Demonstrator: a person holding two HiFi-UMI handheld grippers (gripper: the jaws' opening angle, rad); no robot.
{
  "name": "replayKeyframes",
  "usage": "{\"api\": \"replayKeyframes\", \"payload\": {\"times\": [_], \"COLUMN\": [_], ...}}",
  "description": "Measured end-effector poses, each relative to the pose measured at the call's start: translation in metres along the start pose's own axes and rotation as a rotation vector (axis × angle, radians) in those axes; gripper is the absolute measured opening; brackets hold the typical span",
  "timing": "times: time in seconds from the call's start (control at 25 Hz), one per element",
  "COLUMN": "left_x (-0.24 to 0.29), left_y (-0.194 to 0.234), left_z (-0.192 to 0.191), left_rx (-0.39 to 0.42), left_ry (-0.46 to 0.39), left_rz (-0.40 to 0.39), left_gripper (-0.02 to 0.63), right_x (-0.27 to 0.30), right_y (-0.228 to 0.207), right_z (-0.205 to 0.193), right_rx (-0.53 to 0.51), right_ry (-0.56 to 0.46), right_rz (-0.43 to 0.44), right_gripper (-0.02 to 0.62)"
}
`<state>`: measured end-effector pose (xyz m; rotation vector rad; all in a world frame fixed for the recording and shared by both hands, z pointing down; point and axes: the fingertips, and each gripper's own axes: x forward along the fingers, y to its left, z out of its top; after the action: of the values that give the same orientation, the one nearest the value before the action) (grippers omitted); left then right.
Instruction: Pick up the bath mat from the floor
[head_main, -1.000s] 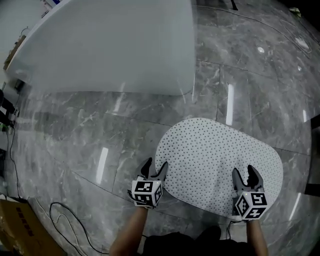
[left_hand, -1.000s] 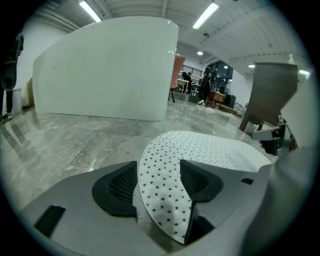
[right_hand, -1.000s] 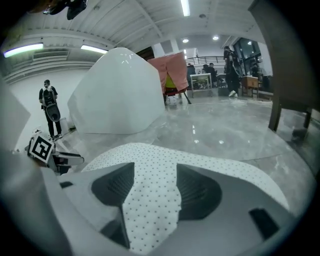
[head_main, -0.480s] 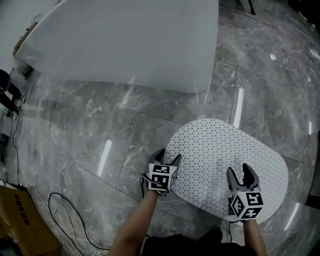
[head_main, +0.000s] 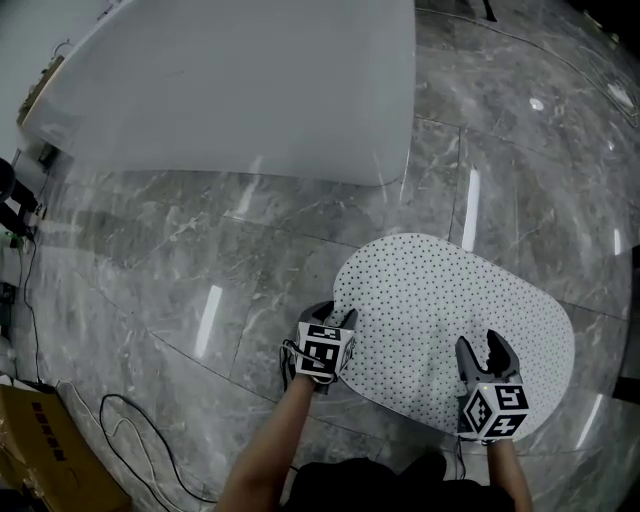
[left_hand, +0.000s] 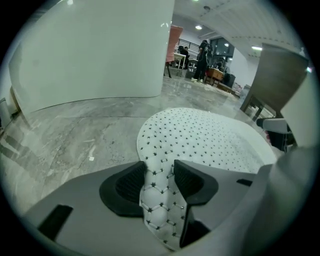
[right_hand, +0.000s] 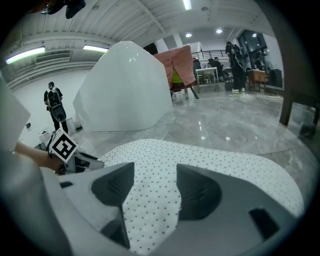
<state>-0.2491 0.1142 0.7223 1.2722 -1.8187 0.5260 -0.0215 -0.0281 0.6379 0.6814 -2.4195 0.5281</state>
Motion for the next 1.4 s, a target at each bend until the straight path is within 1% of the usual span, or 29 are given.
{"api": "replayKeyframes", "payload": {"times": [0.08, 0.12, 0.2, 0.28, 0.52, 0.64, 0.76, 0.92, 1.08, 1.4], "left_x": [-0.001, -0.002, -0.006, -0.008, -0.016, -0.021, -0.026, -0.027, -0.025, -0.012], "left_y": [-0.008, -0.011, -0.017, -0.025, -0.057, -0.069, -0.088, -0.121, -0.151, -0.234], "left_z": [0.0, 0.001, 0.004, 0.006, 0.017, 0.021, 0.026, 0.032, 0.036, 0.028], "left_rx": [0.006, 0.012, 0.016, 0.016, 0.06, 0.098, 0.139, 0.205, 0.214, 0.253], "left_ry": [0.009, 0.008, 0.002, -0.001, -0.009, -0.004, 0.005, 0.016, 0.017, 0.087], "left_rz": [-0.011, -0.007, 0.004, -0.008, -0.088, -0.106, -0.151, -0.233, -0.288, -0.44], "left_gripper": [0.129, 0.104, 0.08, 0.057, 0.035, 0.032, 0.028, 0.028, 0.024, 0.025], "right_x": [-0.004, -0.005, -0.009, -0.014, -0.034, -0.047, -0.063, -0.088, -0.111, -0.179], "right_y": [-0.002, -0.003, -0.005, -0.007, -0.022, -0.037, -0.057, -0.088, -0.119, -0.186], "right_z": [-0.001, 0.0, 0.0, 0.0, -0.008, -0.015, -0.025, -0.044, -0.067, -0.107], "right_rx": [0.003, 0.003, 0.002, 0.004, 0.035, 0.053, 0.084, 0.141, 0.193, 0.313], "right_ry": [0.0, -0.001, -0.003, -0.003, -0.004, -0.003, 0.0, 0.015, 0.033, 0.049], "right_rz": [-0.009, -0.013, -0.02, -0.029, -0.079, -0.117, -0.168, -0.257, -0.345, -0.548], "right_gripper": [0.265, 0.265, 0.265, 0.265, 0.265, 0.265, 0.265, 0.265, 0.265, 0.264]}}
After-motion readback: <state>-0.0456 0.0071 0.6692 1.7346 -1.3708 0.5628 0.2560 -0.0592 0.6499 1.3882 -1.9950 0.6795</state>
